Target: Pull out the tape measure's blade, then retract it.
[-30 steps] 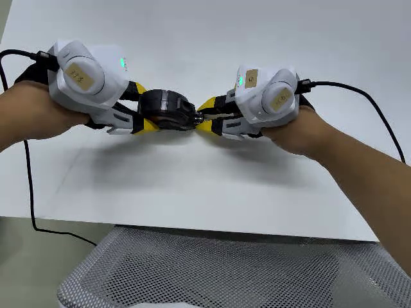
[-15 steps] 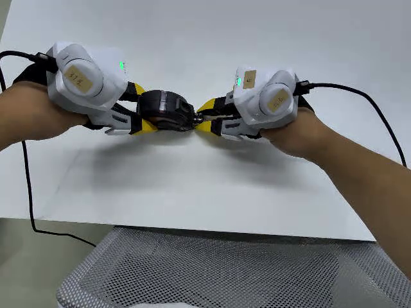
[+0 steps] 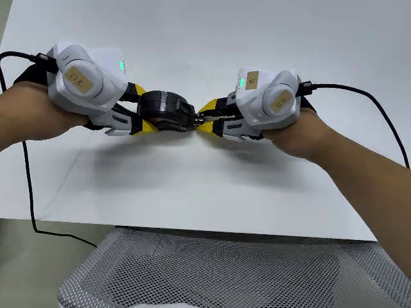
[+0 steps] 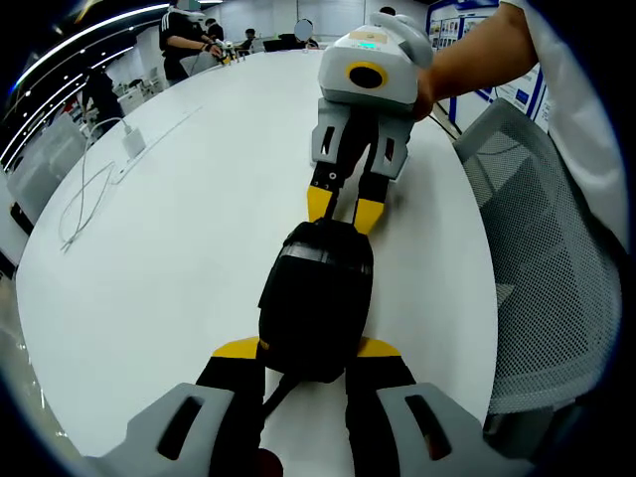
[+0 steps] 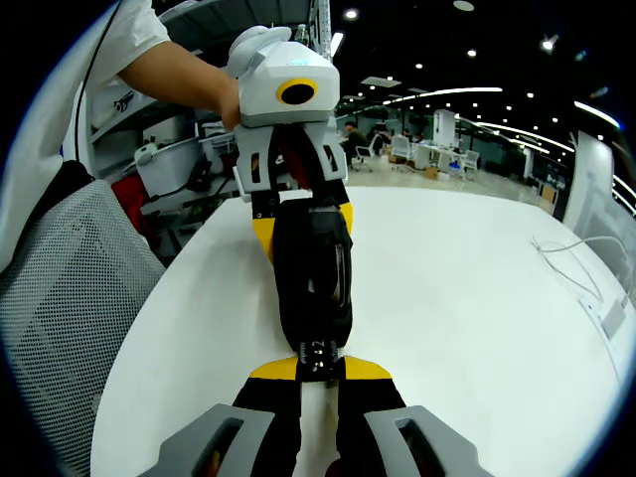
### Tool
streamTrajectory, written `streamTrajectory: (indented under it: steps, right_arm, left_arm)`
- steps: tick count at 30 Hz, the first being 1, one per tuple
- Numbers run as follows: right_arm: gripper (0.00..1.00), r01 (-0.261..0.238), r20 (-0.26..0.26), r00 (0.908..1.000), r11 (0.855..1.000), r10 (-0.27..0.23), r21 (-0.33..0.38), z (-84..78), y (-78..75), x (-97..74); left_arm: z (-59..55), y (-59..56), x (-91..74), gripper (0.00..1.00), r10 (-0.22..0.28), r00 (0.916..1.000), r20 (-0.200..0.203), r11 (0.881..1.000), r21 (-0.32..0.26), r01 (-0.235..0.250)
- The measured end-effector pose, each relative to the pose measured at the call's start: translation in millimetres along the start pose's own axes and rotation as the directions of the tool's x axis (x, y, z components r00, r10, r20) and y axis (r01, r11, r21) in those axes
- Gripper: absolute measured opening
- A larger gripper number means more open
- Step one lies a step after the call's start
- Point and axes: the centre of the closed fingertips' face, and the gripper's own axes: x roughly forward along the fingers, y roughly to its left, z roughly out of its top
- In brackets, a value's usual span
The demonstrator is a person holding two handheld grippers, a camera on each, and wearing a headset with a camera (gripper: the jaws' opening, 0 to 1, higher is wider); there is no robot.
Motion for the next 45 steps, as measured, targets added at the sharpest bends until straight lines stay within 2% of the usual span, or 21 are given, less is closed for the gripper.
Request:
streamTrajectory:
  steps: [14, 45]
  right_arm:
    - [0.09, 0.010, -0.021, 0.9997, 1.000, -0.010, 0.002, -13.7, 0.8, -20.8]
    - [0.09, 0.015, -0.061, 0.9980, 0.999, -0.017, -0.033, -26.6, -1.0, -40.7]
  left_arm:
    - [0.6, 0.7, 0.5, 0.26, -0.003, 1.0000, -0.002, 1.000, 0.004, 0.003]
    - [-0.2, 1.3, 0.9, 0.26, -0.003, 1.0000, -0.006, 1.000, 0.008, 0.003]
